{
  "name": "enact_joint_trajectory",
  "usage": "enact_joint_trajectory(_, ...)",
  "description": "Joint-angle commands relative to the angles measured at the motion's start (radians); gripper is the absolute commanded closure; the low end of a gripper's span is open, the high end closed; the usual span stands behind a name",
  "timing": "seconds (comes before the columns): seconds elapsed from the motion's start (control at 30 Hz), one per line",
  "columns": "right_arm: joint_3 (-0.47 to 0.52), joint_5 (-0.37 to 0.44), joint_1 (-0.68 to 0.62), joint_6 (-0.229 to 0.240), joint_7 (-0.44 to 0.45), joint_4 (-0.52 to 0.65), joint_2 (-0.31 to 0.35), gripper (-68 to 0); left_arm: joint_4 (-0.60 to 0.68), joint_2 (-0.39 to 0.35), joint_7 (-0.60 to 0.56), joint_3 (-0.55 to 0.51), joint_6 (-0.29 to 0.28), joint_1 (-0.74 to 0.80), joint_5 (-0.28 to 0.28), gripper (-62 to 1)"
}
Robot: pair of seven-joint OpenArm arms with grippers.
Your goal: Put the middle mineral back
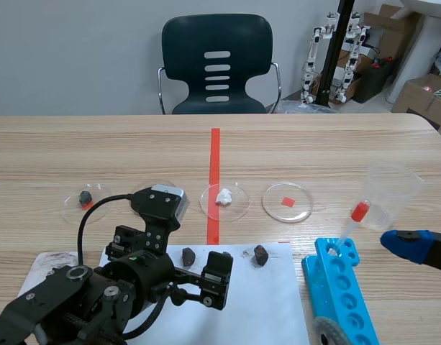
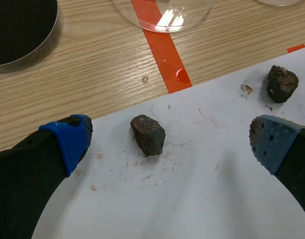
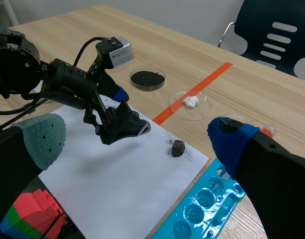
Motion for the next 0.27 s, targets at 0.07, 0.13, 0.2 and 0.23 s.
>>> enact_joint_trajectory(0.07, 0.003, 0.004, 0.009, 0.0, 0.016, 0.021, 0.0, -59.1, 0.019, 0.005, -0.018, -0.002, 0.001, -0.006, 0.0, -62.3)
enact_joint_trajectory(0.13, 0.003, 0.004, 0.009, 0.0, 0.016, 0.021, 0.0, -59.1, 0.019, 0.005, -0.02, -0.002, 0.001, -0.006, 0.0, -62.3)
enact_joint_trajectory(0.2, 0.003, 0.004, 0.009, 0.0, 0.016, 0.021, 0.0, -59.1, 0.019, 0.005, -0.02, -0.002, 0.001, -0.006, 0.0, -62.3)
enact_joint_trajectory(0.23, 0.003, 0.004, 0.009, 0.0, 0.016, 0.021, 0.0, -59.1, 0.019, 0.005, -0.02, -0.002, 0.001, -0.006, 0.0, -62.3)
